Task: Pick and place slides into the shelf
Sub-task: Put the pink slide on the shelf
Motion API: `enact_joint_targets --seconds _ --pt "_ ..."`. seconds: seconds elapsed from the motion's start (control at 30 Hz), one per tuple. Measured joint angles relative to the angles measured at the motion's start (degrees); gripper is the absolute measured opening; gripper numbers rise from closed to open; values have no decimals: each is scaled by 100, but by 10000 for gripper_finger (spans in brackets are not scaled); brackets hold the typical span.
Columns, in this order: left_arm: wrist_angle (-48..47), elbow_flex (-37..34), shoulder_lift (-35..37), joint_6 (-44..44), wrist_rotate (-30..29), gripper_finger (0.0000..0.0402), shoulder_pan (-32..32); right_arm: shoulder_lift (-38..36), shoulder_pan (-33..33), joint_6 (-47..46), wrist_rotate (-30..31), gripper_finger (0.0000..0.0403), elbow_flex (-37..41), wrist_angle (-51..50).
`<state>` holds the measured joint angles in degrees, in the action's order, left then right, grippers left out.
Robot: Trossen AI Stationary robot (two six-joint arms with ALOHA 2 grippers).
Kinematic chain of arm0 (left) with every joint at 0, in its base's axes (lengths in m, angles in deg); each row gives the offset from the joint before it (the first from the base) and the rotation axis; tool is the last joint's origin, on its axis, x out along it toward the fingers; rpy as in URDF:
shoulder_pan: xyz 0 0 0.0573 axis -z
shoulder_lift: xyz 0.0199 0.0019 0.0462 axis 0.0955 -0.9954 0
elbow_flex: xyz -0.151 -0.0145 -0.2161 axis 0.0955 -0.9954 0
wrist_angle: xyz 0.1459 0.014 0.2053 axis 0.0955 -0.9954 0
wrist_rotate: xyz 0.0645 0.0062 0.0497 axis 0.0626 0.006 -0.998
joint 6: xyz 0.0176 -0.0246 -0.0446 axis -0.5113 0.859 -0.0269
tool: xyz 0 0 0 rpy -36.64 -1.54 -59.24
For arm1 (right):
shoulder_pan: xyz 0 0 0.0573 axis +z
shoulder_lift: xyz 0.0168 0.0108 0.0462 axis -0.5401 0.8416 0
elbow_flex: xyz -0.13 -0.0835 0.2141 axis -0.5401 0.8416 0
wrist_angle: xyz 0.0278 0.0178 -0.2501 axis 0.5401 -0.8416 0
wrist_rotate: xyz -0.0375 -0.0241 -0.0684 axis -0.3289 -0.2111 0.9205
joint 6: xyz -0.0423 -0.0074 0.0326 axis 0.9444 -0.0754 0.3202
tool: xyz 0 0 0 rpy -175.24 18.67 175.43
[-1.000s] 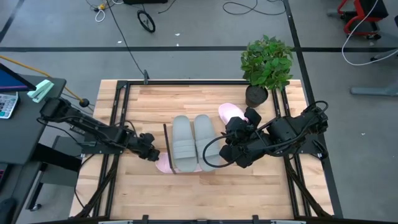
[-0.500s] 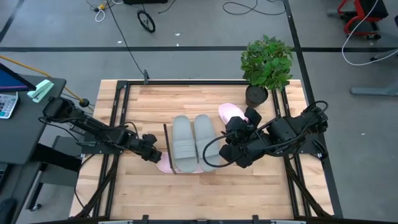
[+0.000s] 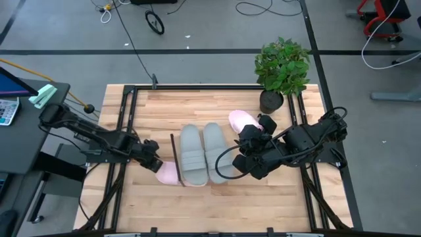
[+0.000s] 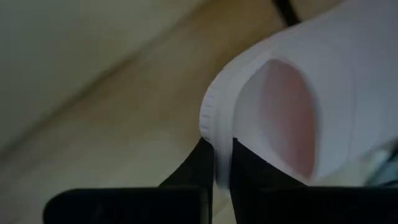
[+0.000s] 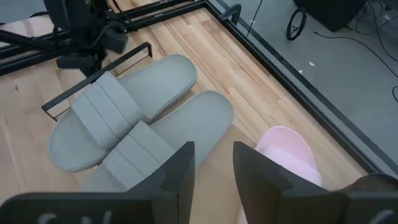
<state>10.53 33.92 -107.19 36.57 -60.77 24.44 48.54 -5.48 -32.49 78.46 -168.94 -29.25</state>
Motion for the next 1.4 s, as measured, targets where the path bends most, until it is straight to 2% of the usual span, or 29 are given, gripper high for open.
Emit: enact_joint_targets --seconds 0.1,0.37,0.63,0.87,1.17,1.4 --pt "-921 303 435 -146 -319 27 -21 0 22 5 4 114 0 0" --pt "-2035 1145 1376 -292 -926 27 -319 0 38 59 2 114 0 0" --pt "-4783 2617 1487 -884 -1052 27 -652 0 38 109 2 114 0 -2" --pt "-6296 4009 1478 -1015 -1303 27 -871 0 38 118 2 114 0 -2" --pt "-6377 5313 1296 -1563 -1542 27 -1016 0 36 118 0 114 0 -2" --pt "-6377 5890 1084 -2142 -1635 27 -1217 0 36 101 0 114 0 -2"
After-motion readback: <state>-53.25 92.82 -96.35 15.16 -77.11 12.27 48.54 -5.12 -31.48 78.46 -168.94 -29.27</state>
